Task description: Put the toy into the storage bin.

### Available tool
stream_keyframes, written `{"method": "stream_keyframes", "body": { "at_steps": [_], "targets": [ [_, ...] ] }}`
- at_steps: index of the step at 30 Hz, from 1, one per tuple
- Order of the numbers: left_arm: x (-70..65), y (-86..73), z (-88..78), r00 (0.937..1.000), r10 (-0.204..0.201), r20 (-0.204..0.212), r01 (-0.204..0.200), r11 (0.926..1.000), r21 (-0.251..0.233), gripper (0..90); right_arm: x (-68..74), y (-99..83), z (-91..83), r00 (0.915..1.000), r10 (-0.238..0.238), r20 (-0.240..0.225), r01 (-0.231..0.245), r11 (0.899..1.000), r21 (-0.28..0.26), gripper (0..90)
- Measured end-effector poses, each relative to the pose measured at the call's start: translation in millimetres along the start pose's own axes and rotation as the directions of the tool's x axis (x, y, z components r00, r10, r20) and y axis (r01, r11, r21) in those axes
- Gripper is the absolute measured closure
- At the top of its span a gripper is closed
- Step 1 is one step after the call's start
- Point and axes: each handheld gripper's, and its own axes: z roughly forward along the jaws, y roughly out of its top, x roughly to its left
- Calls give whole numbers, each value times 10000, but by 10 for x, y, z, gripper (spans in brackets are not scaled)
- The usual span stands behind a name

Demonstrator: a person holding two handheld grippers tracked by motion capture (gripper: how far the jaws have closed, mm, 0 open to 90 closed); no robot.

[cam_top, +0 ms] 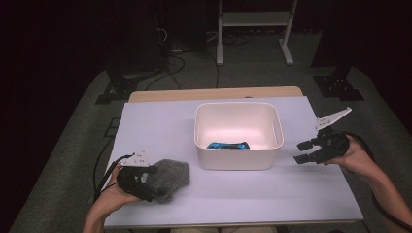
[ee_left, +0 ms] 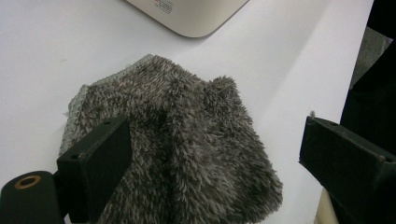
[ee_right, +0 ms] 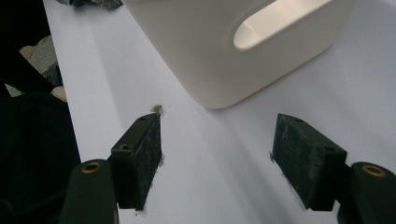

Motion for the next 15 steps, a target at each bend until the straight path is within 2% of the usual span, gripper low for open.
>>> {"method": "stream_keyframes", "body": {
  "at_steps": [15],
  "targets": [
    [-8, 4, -1, 10000, 30, -18, -30, 10000, 83, 90, -32, -213, 163, 9991, 338, -251, -336, 9994, 88, 309]
  ]
}}
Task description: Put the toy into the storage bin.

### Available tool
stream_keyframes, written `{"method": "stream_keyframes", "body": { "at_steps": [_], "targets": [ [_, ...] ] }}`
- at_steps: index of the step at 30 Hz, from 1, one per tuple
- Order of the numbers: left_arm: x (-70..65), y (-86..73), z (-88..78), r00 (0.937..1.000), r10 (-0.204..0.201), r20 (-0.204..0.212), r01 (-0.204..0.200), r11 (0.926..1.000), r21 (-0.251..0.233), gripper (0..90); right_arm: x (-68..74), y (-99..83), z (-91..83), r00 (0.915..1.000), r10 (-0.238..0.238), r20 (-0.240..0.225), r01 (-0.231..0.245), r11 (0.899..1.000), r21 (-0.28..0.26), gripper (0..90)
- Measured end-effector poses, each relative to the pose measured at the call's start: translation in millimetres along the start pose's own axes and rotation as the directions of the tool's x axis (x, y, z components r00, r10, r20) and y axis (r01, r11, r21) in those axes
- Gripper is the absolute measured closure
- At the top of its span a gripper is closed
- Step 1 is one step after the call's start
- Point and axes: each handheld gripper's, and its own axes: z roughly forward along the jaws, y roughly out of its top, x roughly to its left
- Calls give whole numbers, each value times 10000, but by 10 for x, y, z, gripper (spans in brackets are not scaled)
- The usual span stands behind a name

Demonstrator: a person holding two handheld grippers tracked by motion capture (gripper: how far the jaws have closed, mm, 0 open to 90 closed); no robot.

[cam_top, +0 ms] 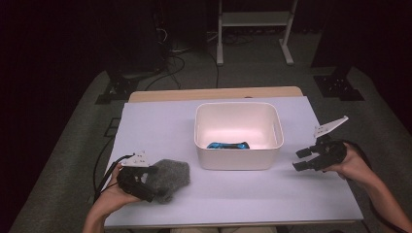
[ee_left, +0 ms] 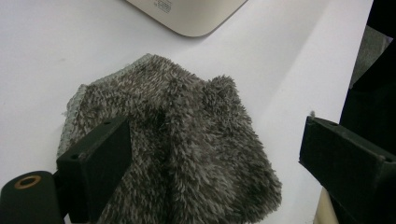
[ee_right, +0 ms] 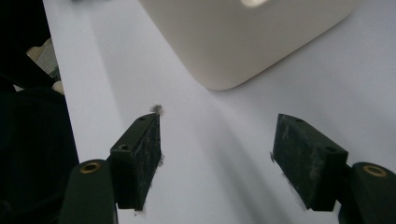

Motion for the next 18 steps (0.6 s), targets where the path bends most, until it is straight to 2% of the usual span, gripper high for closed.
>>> {"method": "stream_keyframes", "body": {
  "at_steps": [18],
  "targets": [
    [-9, 2, 15, 10000, -22, 4, 22, 10000, -36, 90, -13, -250, 88, 9991, 383, -204, -390, 9987, -335, 303]
  ]
}}
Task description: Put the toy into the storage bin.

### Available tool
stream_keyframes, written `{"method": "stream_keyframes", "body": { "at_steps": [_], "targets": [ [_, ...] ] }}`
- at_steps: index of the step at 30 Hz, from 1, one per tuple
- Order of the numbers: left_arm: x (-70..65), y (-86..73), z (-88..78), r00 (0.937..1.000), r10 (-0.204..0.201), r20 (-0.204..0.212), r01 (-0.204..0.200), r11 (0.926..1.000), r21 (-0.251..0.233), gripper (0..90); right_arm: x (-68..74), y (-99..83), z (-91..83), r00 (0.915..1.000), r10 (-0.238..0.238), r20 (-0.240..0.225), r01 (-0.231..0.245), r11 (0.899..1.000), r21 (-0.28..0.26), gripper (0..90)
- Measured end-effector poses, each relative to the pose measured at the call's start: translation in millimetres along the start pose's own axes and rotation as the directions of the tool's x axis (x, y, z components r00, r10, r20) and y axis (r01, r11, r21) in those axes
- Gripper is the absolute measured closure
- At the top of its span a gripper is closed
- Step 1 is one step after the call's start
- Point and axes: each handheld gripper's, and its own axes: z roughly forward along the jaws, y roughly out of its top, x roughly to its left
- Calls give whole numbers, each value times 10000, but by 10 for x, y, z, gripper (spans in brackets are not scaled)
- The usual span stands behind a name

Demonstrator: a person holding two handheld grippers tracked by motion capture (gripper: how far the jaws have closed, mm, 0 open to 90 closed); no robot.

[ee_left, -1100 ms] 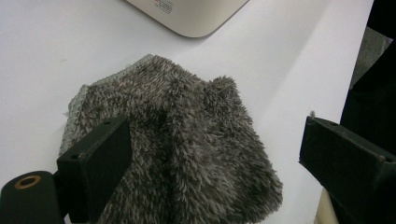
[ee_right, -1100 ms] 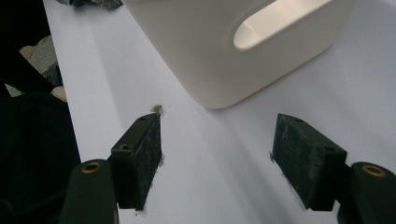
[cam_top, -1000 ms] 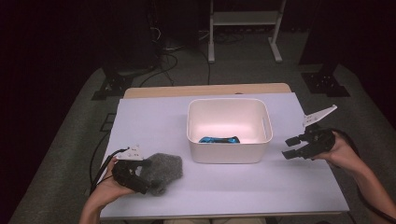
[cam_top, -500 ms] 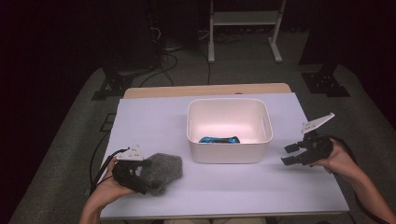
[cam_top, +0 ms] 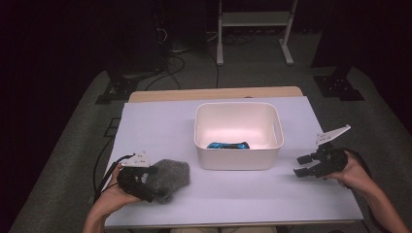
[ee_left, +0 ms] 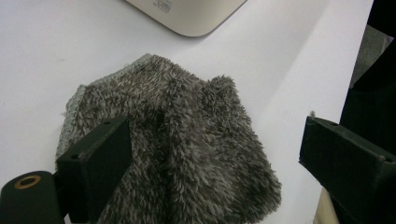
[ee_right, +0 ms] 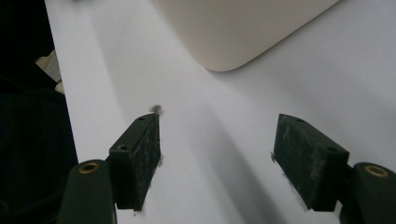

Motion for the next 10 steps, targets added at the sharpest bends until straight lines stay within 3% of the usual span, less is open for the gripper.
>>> {"method": "stream_keyframes", "body": {
  "at_steps": [10],
  "targets": [
    [-4, 10, 5, 10000, 48, -17, -48, 10000, 56, 90, 1, -150, 31, 9998, 187, -112, -189, 9997, -149, 303]
  ]
}}
